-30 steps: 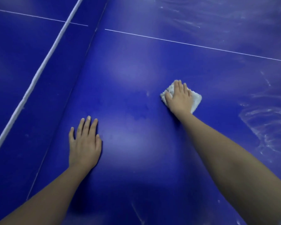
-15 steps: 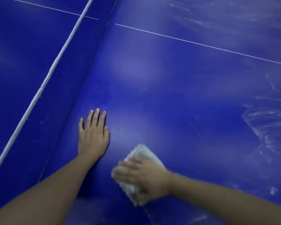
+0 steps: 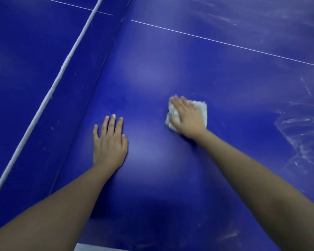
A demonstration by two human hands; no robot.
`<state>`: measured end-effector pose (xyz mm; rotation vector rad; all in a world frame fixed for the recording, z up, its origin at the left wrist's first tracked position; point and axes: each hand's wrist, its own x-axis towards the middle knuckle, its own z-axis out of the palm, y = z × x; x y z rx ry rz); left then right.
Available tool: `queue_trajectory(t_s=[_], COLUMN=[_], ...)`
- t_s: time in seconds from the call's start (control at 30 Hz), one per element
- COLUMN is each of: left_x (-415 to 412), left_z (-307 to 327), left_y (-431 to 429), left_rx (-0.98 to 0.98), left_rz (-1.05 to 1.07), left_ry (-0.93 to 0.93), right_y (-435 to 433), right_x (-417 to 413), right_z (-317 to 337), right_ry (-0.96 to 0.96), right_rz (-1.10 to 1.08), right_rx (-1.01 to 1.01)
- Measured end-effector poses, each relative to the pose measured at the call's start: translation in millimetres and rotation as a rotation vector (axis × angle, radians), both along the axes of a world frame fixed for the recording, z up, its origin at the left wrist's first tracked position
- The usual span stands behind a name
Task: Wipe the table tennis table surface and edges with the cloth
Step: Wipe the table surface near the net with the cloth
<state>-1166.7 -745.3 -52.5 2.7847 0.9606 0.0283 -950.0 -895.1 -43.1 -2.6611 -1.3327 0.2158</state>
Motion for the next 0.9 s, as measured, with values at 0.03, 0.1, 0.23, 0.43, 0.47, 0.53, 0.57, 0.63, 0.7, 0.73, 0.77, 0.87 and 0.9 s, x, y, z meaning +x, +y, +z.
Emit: queue_trajectory(t_s=[0.03,0.1,0.23,0.43,0.47,0.53,0.57,0.63,0.7,0.73,0.77,0.87,0.9], left_x=[0.0,-0.2,-0.1,-0.4,-0.4,-0.6,-0.6,-0.9,-1.5,-1.7,-1.8,-2.1,-1.8], left_z=[-0.1,-0.5,-3.0,-2.3,-2.0,-0.9,-0.4,-0.2,-0.5,-0.6,-0.7,-0.6,-0.3], left_y=[0.0,0.1,1.9,2.2,2.2,2.0,1.7,1.2,1.2,1.2,2.0,2.6,1.9], left_rx=[0.001,0.002,0.005,-0.001,-0.002,-0.011,-0.014,-0.018,-0.021,-0.023,-0.023,-0.021,-0.017], left_rz=[0.003,0.005,-0.001,0.003,0.004,0.0,-0.005,-0.015,-0.018,-0.018,-0.014,-0.009,-0.013], left_ry=[-0.005,-0.015,-0.011,-0.014,-0.019,-0.039,-0.047,-0.045,-0.037,-0.037,-0.039,-0.047,-0.048], right_y=[16.8,45.9,77.0,-1.9,-22.3,-62.0,-80.4,-114.6,-148.2,-165.2,-181.4,-221.4,-227.8], right_x=[15.8,34.4,1.3,-141.2,-163.3,-198.9,-211.4,-224.4,-223.7,-220.6,-215.3,-209.0,-212.4], right_z=[-2.2,-6.4,-5.4,9.3,8.6,5.8,3.7,1.3,4.6,7.1,9.6,16.5,18.0], right_ry=[-0.007,-0.004,-0.005,0.002,0.007,0.021,0.033,0.033,0.061,0.077,0.078,0.087,0.093], right_rz=[-0.098,-0.224,-0.001,0.497,0.525,0.524,0.5,0.395,0.196,0.079,-0.032,-0.396,-0.544], right_rx=[0.007,0.007,-0.027,-0.045,-0.079,-0.15,-0.166,-0.168,-0.144,-0.13,-0.121,-0.113,-0.098])
